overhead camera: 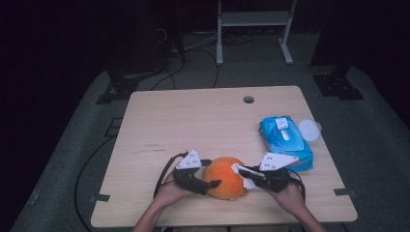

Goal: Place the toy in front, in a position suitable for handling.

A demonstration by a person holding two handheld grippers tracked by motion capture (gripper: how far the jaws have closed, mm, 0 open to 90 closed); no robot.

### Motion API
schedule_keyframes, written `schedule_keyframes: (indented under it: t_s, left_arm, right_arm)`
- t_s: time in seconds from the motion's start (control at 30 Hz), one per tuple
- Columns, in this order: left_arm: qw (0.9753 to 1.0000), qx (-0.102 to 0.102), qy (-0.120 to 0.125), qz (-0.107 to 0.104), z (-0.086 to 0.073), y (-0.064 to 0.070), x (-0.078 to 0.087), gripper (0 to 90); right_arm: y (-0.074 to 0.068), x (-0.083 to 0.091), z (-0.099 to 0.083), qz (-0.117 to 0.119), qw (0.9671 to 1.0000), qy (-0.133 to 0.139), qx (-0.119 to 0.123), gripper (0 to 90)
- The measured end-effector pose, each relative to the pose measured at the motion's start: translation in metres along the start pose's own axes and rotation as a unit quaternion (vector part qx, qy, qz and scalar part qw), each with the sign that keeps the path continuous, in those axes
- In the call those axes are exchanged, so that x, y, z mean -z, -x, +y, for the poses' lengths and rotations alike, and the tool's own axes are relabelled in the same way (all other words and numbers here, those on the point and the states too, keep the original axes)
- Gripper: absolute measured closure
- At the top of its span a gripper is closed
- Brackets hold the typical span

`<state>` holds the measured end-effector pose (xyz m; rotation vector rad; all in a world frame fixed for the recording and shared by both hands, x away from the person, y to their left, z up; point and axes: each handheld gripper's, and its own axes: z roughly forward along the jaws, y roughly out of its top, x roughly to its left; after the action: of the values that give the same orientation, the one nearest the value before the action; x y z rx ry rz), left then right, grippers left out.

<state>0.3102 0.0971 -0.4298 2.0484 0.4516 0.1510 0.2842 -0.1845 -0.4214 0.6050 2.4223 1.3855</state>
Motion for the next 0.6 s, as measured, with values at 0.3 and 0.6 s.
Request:
schedule_keyframes:
  t_s: [0.3, 0.6]
  left_arm:
    - [0.9998, -0.008, -0.003, 0.02, -0.004, -0.001, 0.0, 28.4]
    - [0.9984, 0.052, 0.009, 0.02, -0.013, -0.017, 0.005, 29.3]
  right_arm:
    - [-0.005, -0.003, 0.005, 0.018, 0.9998, 0.011, 0.006, 82.6]
    - [-0.016, 0.0, 0.0, 0.045, 0.9989, 0.006, 0.012, 82.6]
